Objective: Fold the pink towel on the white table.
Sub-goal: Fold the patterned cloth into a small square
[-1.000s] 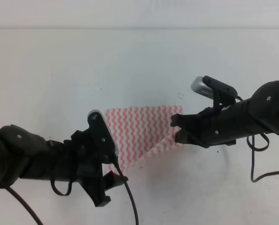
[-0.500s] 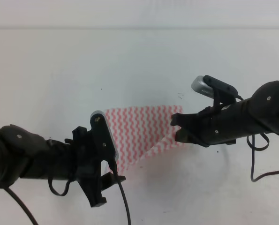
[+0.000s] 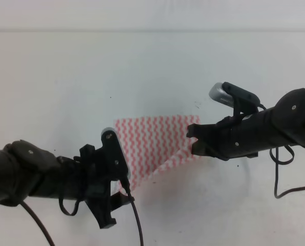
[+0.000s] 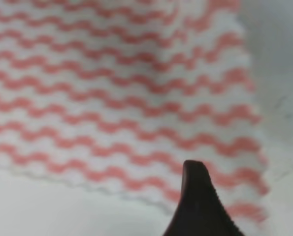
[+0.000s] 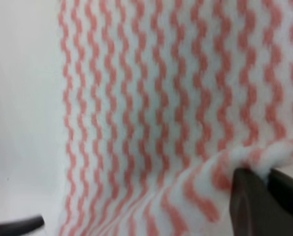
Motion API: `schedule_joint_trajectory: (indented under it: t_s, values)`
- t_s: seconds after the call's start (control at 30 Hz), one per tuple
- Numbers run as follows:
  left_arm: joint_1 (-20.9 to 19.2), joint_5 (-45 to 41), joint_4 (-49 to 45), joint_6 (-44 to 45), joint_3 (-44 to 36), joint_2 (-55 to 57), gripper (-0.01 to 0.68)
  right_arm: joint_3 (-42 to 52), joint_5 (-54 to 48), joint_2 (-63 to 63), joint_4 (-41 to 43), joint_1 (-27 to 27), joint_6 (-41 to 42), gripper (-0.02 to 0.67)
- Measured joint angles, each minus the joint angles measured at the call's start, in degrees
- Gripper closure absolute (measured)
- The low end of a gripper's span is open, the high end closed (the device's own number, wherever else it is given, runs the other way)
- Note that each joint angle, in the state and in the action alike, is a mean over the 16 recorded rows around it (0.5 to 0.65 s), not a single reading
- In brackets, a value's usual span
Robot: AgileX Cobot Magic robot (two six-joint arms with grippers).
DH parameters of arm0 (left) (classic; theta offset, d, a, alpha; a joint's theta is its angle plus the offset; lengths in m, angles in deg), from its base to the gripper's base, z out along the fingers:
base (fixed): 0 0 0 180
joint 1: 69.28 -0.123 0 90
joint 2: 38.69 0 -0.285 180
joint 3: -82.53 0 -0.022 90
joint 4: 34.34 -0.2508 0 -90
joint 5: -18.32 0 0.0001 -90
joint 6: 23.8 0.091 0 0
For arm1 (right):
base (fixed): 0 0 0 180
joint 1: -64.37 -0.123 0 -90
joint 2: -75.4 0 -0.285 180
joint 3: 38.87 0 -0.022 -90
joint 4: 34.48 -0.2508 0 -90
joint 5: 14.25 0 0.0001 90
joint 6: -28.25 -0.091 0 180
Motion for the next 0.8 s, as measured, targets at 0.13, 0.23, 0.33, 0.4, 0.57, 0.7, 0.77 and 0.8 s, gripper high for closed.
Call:
schedule_joint_trajectory:
  t_s: [0.13, 0.23, 0.33, 0.4, 0.57, 0.7, 0.77, 0.8]
  values:
    - [0.01, 1.26, -0.04, 0.0, 0.02, 1.38, 0.272, 0.01, -0.01, -0.17, -0.09, -0.01, 0.3, 0.662]
    - [0.0, 2.14, -0.13, 0.02, -0.01, 2.25, 0.285, 0.01, -0.02, -0.11, -0.2, 0.0, 0.56, 0.663]
    - [-0.01, 2.92, -0.2, 0.21, -0.03, 3.04, 0.302, 0.0, -0.04, -0.06, -0.32, 0.0, 0.8, 0.663]
    - [-0.01, 3.15, -0.28, 0.39, -0.02, 3.63, 0.313, 0.0, -0.05, -0.11, -0.34, 0.0, 0.83, 0.663]
    - [-0.01, 3.86, -0.44, 0.92, -0.04, 4.82, 0.347, 0.0, -0.05, -0.11, -0.35, 0.0, 0.86, 0.663]
    - [-0.01, 4.27, -0.42, 1.27, -0.01, 5.37, 0.383, 0.0, -0.07, 0.0, -0.37, 0.0, 0.89, 0.664]
    - [-0.01, 4.49, -0.37, 1.38, 0.01, 5.5, 0.403, 0.0, -0.07, 0.0, -0.37, 0.0, 0.91, 0.664]
    - [-0.01, 4.62, -0.37, 1.35, 0.01, 5.54, 0.416, -0.01, -0.08, 0.06, -0.38, 0.0, 0.93, 0.664]
